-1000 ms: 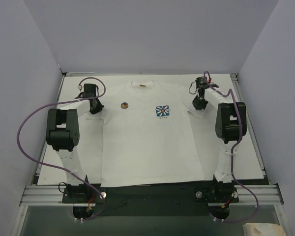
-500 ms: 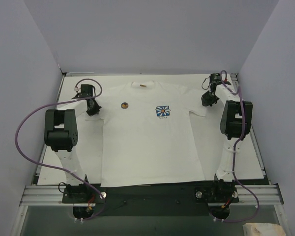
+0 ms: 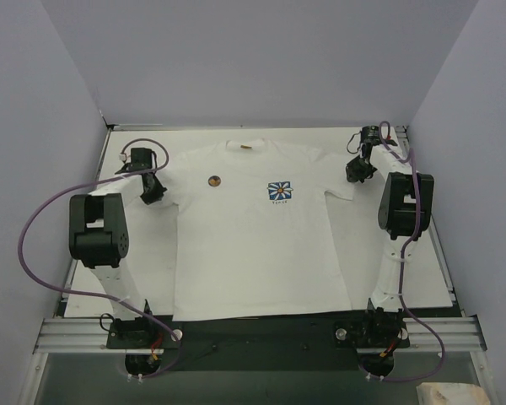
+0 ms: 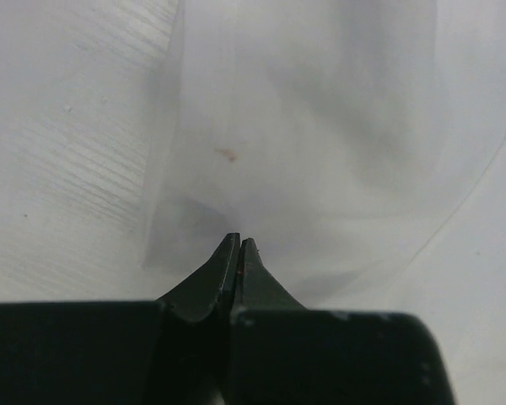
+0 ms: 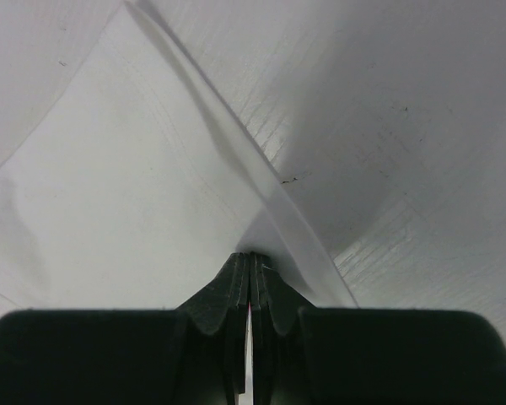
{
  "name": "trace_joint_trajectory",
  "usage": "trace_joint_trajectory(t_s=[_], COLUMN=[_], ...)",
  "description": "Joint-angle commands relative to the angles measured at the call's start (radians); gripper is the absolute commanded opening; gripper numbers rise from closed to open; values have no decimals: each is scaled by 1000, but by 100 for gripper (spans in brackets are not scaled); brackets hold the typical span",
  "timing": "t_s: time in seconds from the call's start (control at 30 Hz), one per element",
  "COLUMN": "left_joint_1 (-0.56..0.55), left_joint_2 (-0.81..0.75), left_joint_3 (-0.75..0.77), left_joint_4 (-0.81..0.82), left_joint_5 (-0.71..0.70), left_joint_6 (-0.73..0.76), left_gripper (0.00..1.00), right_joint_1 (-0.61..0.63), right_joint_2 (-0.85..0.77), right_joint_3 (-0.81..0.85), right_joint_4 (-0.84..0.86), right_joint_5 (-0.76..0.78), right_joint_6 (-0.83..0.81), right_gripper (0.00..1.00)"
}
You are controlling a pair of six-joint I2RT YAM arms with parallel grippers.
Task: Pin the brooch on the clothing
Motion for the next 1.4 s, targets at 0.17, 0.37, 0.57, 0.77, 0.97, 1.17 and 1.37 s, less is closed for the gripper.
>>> trace_joint_trajectory(t_s=[0.17,0.37,0.57,0.77,0.97,1.17,1.37], left_joint_1=[-146,-293,-364,-425,-446,-446,-446], left_joint_2=[-134,-124,-148,-237,-318,-317,-266], left_joint_3=[90,140,35,-168,-285,-318,-338], left_joint_4=[31,-31,-55,-4,-2,-39,-48], left_joint_5=[71,46,69,103,101,100,95], left_joint_6=[93,145,131,91,63,54,42], left_gripper=[1,0,0,0,0,0,0], right_joint_1=[18,139,292,412,455,469,472], right_joint_2=[-107,-301,-436,-499,-529,-520,-520], right_joint_3=[3,-110,-292,-467,-642,-736,-802], right_joint_4=[-94,-94,-85,-71,-52,-50,-51], right_joint_5=[110,216,207,220,200,176,162], right_joint_6=[-114,-207,-264,-300,-306,-297,-283], right_gripper=[0,0,0,0,0,0,0])
